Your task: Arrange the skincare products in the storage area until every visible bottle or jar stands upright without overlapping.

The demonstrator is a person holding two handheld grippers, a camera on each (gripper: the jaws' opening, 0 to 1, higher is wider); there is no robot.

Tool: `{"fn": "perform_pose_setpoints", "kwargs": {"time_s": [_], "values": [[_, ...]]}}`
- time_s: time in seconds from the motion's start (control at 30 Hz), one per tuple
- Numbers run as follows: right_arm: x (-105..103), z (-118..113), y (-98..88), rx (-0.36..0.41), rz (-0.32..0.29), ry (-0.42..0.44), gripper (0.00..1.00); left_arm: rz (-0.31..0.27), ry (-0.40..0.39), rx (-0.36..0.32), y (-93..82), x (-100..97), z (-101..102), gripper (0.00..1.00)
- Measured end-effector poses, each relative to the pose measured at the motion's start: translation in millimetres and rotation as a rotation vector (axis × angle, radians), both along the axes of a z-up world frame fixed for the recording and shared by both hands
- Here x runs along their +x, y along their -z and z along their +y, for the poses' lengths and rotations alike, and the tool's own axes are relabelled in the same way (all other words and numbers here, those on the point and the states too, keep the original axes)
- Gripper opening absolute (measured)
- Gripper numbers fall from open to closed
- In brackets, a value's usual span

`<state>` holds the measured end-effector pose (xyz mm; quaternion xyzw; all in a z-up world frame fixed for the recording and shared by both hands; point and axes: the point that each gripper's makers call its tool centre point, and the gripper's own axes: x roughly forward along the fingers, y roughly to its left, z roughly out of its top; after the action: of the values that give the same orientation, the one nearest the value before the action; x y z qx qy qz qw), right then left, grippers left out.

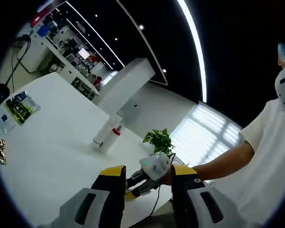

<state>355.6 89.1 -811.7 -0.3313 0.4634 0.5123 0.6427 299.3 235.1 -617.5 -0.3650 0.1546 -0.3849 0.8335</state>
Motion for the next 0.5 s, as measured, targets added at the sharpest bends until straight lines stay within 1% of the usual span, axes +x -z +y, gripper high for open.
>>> {"fn": "perform_pose_setpoints", "kwargs": {"time_s": [0.03, 0.1, 0.17, 0.3, 0.33, 0.37, 0.4, 0.43, 0.47, 0.5], "values": [[-2.3, 7.3, -3.1, 0.038, 0.011, 0.023, 0.18, -0.004, -0.008, 0.011, 0.9, 0.8, 1.0, 0.38], [-3.0, 15.2, -9.6, 0.065, 0.000, 0.033, 0.17, -0.012, -0.018, 0.028, 1.7, 1.4, 2.4, 0.38], [-5.6, 28.6, -19.0, 0.118, -0.001, 0.064, 0.17, -0.013, -0.020, 0.031, 1.8, 1.4, 2.7, 0.38], [-6.0, 53.6, -40.3, 0.241, -0.014, 0.151, 0.17, -0.003, -0.012, 0.047, 5.4, 0.8, 1.9, 0.38], [-7.7, 60.5, -46.5, 0.283, -0.007, 0.176, 0.17, -0.001, -0.010, 0.049, 5.7, 0.6, 1.6, 0.38], [-9.5, 70.2, -56.3, 0.343, 0.004, 0.225, 0.17, 0.000, -0.006, 0.060, 6.4, -0.2, 0.6, 0.38], [-10.2, 79.7, -67.4, 0.410, 0.003, 0.263, 0.17, -0.009, 0.004, 0.076, 6.5, -2.1, -1.3, 0.38], [-11.7, 85.3, -75.1, 0.454, 0.002, 0.281, 0.17, -0.012, 0.009, 0.083, 6.4, -3.1, -2.7, 0.38], [-15.0, 92.8, -86.2, 0.516, 0.004, 0.308, 0.17, -0.014, 0.015, 0.090, 7.1, -3.9, -4.5, 0.38], [-15.8, 94.7, -89.6, 0.536, 0.004, 0.319, 0.17, -0.014, 0.021, 0.096, 7.7, -4.4, -5.7, 0.38]]}}
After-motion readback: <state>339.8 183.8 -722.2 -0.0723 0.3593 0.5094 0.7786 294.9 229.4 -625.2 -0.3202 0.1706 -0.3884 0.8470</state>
